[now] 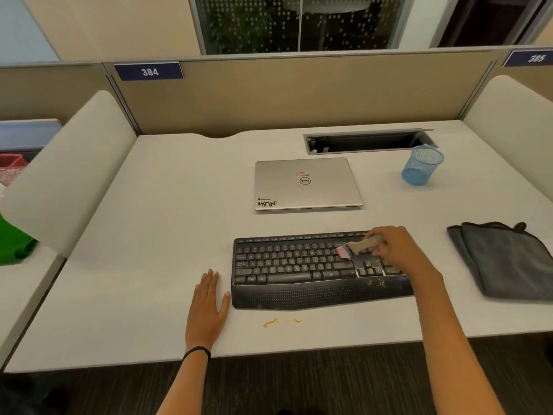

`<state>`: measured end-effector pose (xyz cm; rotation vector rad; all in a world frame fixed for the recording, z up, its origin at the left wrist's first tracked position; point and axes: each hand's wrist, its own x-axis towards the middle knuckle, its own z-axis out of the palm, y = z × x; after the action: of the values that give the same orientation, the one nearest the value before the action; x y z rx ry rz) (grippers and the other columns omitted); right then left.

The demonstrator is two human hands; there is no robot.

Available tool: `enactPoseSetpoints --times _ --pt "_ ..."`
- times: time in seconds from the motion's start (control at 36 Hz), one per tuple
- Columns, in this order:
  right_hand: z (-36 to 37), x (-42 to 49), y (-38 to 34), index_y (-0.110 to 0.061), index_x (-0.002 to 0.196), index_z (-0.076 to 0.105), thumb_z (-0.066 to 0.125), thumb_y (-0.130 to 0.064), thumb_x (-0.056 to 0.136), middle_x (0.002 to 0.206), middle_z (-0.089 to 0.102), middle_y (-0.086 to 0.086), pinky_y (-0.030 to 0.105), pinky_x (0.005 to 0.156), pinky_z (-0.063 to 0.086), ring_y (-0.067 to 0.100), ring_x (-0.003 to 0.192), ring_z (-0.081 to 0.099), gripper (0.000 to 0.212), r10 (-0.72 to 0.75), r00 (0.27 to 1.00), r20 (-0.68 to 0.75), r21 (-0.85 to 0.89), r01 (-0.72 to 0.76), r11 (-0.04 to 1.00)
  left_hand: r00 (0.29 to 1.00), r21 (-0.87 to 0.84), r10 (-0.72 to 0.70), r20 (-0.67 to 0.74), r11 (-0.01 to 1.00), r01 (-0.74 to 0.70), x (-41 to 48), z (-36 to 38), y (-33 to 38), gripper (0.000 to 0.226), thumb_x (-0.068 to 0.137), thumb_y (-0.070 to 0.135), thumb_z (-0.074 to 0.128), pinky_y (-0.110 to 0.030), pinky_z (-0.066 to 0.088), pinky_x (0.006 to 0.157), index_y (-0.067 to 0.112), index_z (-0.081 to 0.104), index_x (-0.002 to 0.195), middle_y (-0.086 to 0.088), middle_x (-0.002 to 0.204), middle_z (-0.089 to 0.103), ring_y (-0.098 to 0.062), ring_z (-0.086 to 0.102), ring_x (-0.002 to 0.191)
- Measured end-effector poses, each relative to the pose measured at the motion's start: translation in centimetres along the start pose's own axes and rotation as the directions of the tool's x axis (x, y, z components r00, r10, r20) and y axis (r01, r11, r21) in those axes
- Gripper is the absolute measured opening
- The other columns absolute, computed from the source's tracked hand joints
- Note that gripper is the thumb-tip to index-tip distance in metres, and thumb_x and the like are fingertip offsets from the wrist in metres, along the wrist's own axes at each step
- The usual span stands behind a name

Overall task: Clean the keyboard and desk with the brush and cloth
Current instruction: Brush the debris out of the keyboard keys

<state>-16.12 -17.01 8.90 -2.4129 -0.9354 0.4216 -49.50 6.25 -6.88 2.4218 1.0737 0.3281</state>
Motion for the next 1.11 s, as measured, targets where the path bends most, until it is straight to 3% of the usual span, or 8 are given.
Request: enactPoseSetpoints --times 0.17,0.39,0.44,0.53,0.67,0.86,1.0,1.11 --pt "-0.1 0.1 -1.5 -0.007 0.102 0.064 0.041 -0.001 0.094 0.09 0.066 0.011 0.035 0.072 0.055 0.021 0.076 0.066 0.025 -0.044 0.994 -0.102 0.042 0.048 0.998 1.0 -0.004 -0.002 -0.008 1.0 0.002 0.0 -0.1 0.1 0.07 0.091 0.048 0.029 -0.027 0.002 0.117 0.015 0.014 0.15 0.007 0.154 0.006 -0.004 0.002 0.141" --pt "1.2 0.2 -2.1 -0.003 0.102 0.066 0.046 0.005 0.087 0.096 0.066 0.02 0.046 0.075 0.053 0.03 0.08 0.063 0.026 -0.047 0.998 0.034 -0.091 0.05 0.995 1.0 -0.013 -0.005 -0.003 1.0 0.005 0.0 -0.2 0.1 0.072 0.09 0.053 0.025 -0.028 0.002 0.117 0.015 0.013 0.15 0.008 0.154 0.004 -0.004 0.002 0.141" --pt "1.1 0.3 -2.3 -0.004 0.104 0.065 0.045 0.004 0.089 0.096 0.066 0.019 0.041 0.07 0.053 0.027 0.078 0.062 0.026 -0.049 0.999 0.004 -0.096 0.049 0.994 1.0 -0.009 0.0 -0.003 1.0 0.0 -0.1 -0.2 0.1 0.076 0.087 0.059 0.019 -0.027 0.001 0.117 0.015 0.013 0.15 0.008 0.154 0.004 -0.004 0.002 0.141" --pt "1.2 0.4 -2.6 -0.005 0.107 0.063 0.046 0.003 0.09 0.095 0.066 0.017 0.025 0.057 0.042 0.022 0.073 0.057 0.026 -0.063 0.998 0.0 -0.151 0.063 0.987 1.0 -0.006 0.004 0.001 1.0 -0.004 -0.1 -0.2 0.2 0.081 0.084 0.063 0.014 -0.026 0.0 0.116 0.015 0.012 0.15 0.009 0.154 0.004 -0.004 0.001 0.141" --pt "0.4 0.3 -1.9 -0.006 0.104 0.066 0.05 0.006 0.087 0.097 0.067 0.017 0.034 0.075 0.051 0.027 0.082 0.064 0.026 -0.064 0.996 0.055 -0.167 0.073 0.983 1.0 -0.014 0.001 -0.004 1.0 -0.001 -0.1 -0.3 0.3 0.08 0.085 0.062 0.015 -0.026 0.001 0.116 0.016 0.012 0.149 0.009 0.153 0.004 -0.003 0.001 0.141" --pt "-0.5 -0.3 -1.4 -0.007 0.104 0.065 0.047 0.002 0.091 0.094 0.067 0.015 0.037 0.076 0.053 0.027 0.082 0.063 0.024 -0.028 0.995 -0.097 -0.127 0.015 0.992 1.0 -0.008 -0.009 0.008 1.0 0.009 -0.1 -0.3 0.2 0.075 0.088 0.057 0.021 -0.025 0.0 0.116 0.016 0.011 0.15 0.008 0.154 0.004 -0.003 0.001 0.141" --pt "0.1 -0.9 -1.6 -0.007 0.097 0.066 0.046 0.003 0.09 0.091 0.068 0.016 0.044 0.076 0.054 0.027 0.079 0.064 0.023 -0.014 1.0 -0.026 -0.035 0.013 0.999 1.0 -0.019 -0.002 0.006 1.0 0.002 -0.1 -0.2 0.1 0.08 0.085 0.063 0.015 -0.026 0.0 0.116 0.016 0.012 0.15 0.009 0.154 0.004 -0.004 0.001 0.142" --pt "-0.2 -1.1 -1.6 -0.005 0.1 0.065 0.046 0.0 0.091 0.093 0.067 0.016 0.035 0.074 0.053 0.024 0.079 0.062 0.022 0.035 0.993 -0.114 -0.066 -0.043 0.997 1.0 -0.016 -0.006 0.001 1.0 0.006 -0.1 -0.2 0.1 0.08 0.085 0.062 0.016 -0.025 0.0 0.116 0.016 0.013 0.15 0.008 0.155 0.005 -0.004 0.001 0.142"
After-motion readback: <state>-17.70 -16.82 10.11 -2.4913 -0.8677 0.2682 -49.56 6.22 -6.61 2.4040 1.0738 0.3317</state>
